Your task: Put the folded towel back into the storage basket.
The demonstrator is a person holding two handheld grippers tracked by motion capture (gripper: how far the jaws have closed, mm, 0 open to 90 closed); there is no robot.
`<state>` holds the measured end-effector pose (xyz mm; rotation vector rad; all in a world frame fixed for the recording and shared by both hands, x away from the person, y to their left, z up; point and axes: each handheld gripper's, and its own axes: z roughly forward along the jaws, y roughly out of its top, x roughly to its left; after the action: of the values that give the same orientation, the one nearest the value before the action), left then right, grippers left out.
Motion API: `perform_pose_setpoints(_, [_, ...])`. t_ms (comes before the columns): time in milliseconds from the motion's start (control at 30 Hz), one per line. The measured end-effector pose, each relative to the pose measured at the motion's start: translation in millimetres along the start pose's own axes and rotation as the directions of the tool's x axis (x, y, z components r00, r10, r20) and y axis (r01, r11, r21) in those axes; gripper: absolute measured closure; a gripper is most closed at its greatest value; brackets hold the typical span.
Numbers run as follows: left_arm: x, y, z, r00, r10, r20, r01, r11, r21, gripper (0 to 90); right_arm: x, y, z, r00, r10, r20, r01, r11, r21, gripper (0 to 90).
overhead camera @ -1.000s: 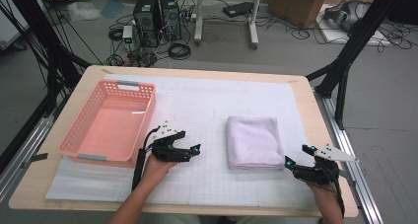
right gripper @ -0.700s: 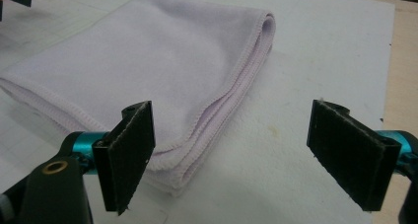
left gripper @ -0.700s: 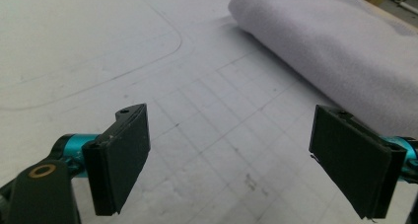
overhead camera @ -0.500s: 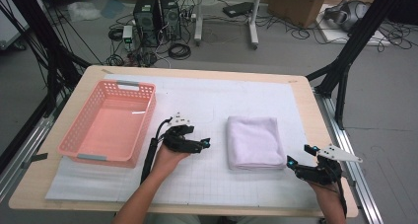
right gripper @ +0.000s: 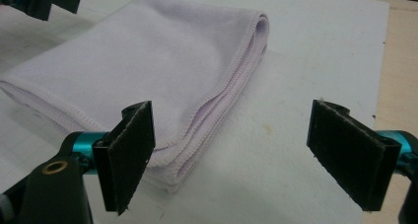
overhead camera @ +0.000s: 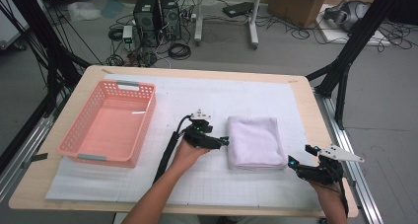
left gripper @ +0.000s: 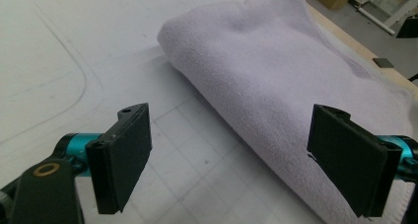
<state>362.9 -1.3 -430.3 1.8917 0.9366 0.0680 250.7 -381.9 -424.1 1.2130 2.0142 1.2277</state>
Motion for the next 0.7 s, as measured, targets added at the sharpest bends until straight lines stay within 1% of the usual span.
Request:
perform_pose_setpoints(67, [-2.7, 1.4, 5.7, 1.0000, -0.001, 0.010, 0.001, 0.9999, 0.014, 17.4, -0.1, -0.4, 0.4, 1.0000, 0.002, 0.000, -0.002, 1.000, 0.005, 17.4])
perform_pose_setpoints(133, [-4.8, 2.0, 11.3, 0.9998, -0.006, 0.017, 0.006, 0.9997, 0.025, 17.5, -0.1, -0.4, 1.1, 0.9999, 0.007, -0.012, -0.007, 1.000, 0.008, 17.5])
perform_pose_setpoints(167, [-5.0, 2.0, 14.0, 0.9998, -0.013, 0.018, 0.013, 0.9993, 0.034, 17.5, -0.1, -0.2, 1.5, 0.9999, 0.002, -0.016, -0.002, 1.000, 0.009, 17.5])
perform_pose_setpoints(233, [-4.8, 1.1, 18.7, 0.9997, -0.022, 0.010, 0.022, 0.9985, 0.051, 17.5, 1.1, 0.2, 1.9, 0.9999, -0.001, -0.015, 0.001, 1.000, 0.010, 17.4])
perform_pose_setpoints(267, [-4.3, 0.6, 20.9, 0.9994, -0.035, 0.005, 0.035, 0.9979, 0.055, 17.5, 1.5, 0.1, 1.8, 0.9999, 0.000, -0.016, 0.000, 1.000, 0.011, 17.5])
perform_pose_setpoints(300, [-3.9, 0.0, 22.9, 0.9988, -0.048, 0.008, 0.048, 0.9972, 0.058, 17.6, 1.6, 0.0, 1.9, 0.9999, -0.003, -0.015, 0.003, 1.000, 0.010, 17.5])
perform_pose_setpoints(400, [-4.2, -1.9, 29.4, 0.9978, -0.065, 0.011, 0.064, 0.9954, 0.070, 17.9, 1.7, 0.2, 2.2, 0.9998, -0.005, -0.018, 0.005, 1.000, 0.008, 17.5])
perform_pose_setpoints(467, [-4.6, -2.0, 32.7, 0.9981, -0.061, 0.007, 0.060, 0.9950, 0.080, 18.4, 1.7, 0.3, 2.3, 0.9998, -0.004, -0.021, 0.004, 1.000, 0.006, 17.5])
perform_pose_setpoints(567, [-3.4, -0.8, 35.6, 0.9959, -0.089, 0.014, 0.088, 0.9937, 0.070, 18.2, 1.7, -0.2, 3.3, 0.9997, 0.005, -0.022, -0.004, 1.000, 0.011, 17.5])
perform_pose_setpoints(600, [-3.4, -0.8, 35.6, 0.9959, -0.089, 0.014, 0.088, 0.9937, 0.070, 18.2, 1.6, -0.1, 3.6, 0.9997, -0.001, -0.023, 0.001, 1.000, 0.012, 17.4])
perform_pose_setpoints(633, [-4.6, 1.2, 38.5, 0.9967, -0.080, 0.011, 0.079, 0.9939, 0.076, 18.1, 2.0, 0.0, 3.8, 0.9997, -0.003, -0.023, 0.003, 1.000, 0.012, 17.5])
perform_pose_setpoints(700, [-7.7, 3.2, 42.6, 0.9964, -0.083, 0.015, 0.082, 0.9932, 0.083, 19.1, 2.9, 0.1, 4.2, 0.9997, -0.002, -0.025, 0.002, 1.000, 0.015, 17.5])
